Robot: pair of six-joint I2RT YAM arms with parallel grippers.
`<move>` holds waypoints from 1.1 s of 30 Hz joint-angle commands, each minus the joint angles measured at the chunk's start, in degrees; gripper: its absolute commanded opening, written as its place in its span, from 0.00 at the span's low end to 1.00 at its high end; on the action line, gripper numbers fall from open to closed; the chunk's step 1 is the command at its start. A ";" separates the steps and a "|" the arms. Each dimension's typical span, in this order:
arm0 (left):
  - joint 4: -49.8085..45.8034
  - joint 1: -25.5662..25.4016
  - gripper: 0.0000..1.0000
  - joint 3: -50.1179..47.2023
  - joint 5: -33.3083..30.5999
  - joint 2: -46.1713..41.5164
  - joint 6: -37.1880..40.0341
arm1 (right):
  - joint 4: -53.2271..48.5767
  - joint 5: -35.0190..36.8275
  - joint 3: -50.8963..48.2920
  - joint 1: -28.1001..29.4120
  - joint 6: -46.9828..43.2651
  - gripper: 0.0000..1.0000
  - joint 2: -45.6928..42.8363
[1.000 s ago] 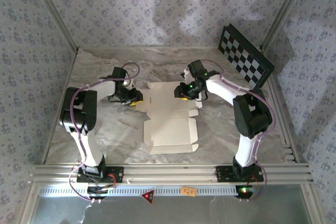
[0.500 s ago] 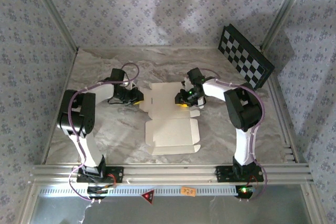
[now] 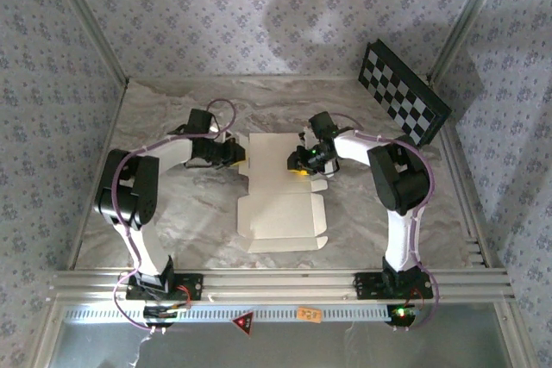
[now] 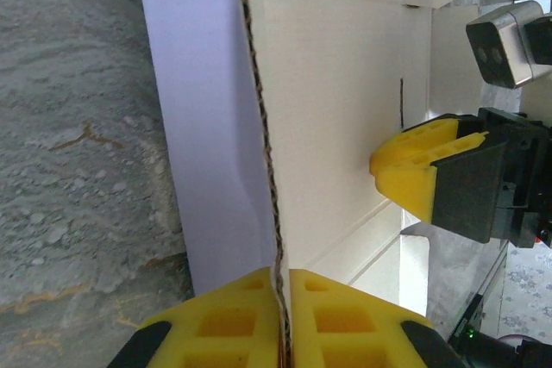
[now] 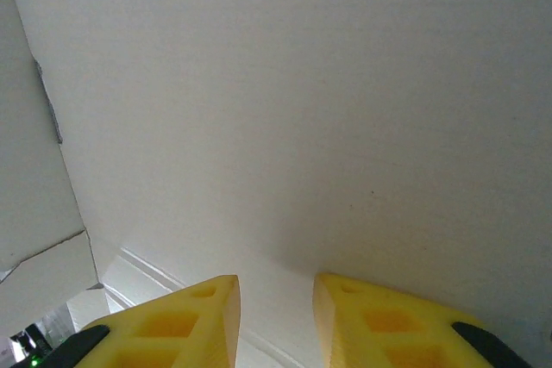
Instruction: Fold the paper box
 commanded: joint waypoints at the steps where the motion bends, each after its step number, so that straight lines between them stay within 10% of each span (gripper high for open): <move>1: -0.67 -1.85 0.10 3.38 3.64 0.02 0.76 | -1.48 1.48 -1.68 0.39 0.38 0.32 1.03; 15: -16.76 -4.46 0.10 11.62 -8.38 -12.99 14.93 | -11.56 7.97 1.05 -2.59 -8.72 0.38 -25.16; 33: -22.80 -5.61 0.00 18.72 0.10 -35.35 29.59 | -17.15 2.82 13.02 -6.57 -28.47 0.43 -47.52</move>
